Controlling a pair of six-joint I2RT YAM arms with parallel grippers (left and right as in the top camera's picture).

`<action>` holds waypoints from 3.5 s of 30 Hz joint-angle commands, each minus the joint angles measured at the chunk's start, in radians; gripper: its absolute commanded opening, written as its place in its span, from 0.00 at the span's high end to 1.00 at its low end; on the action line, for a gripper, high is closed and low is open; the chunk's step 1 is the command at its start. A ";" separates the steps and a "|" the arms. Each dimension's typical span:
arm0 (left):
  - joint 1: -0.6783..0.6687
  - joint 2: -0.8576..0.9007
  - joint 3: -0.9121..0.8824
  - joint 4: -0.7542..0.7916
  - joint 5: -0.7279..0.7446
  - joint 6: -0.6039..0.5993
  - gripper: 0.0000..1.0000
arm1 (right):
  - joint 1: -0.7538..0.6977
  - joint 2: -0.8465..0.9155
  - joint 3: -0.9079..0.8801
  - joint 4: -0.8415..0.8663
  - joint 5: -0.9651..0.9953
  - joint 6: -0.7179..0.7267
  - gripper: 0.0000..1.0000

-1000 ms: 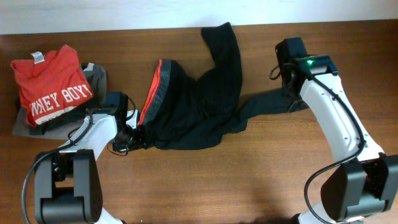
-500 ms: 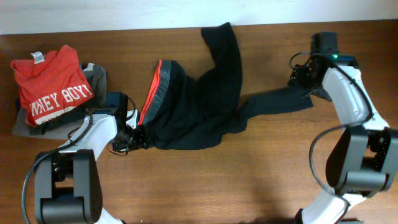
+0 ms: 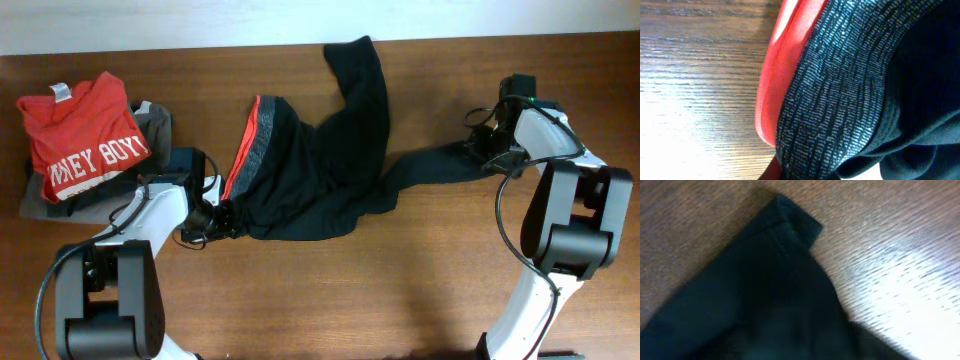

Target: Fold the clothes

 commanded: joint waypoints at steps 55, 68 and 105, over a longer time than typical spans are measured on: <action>0.007 0.042 -0.030 0.033 -0.038 -0.171 0.98 | -0.364 -0.158 0.479 -0.318 0.067 -0.401 0.77; 0.007 0.042 -0.030 0.032 -0.038 -0.171 0.98 | -0.309 -0.132 0.444 -0.338 -0.163 -0.401 0.60; 0.007 0.042 -0.030 0.032 -0.038 -0.171 0.90 | -0.179 0.216 0.376 -0.233 -0.019 -0.124 0.50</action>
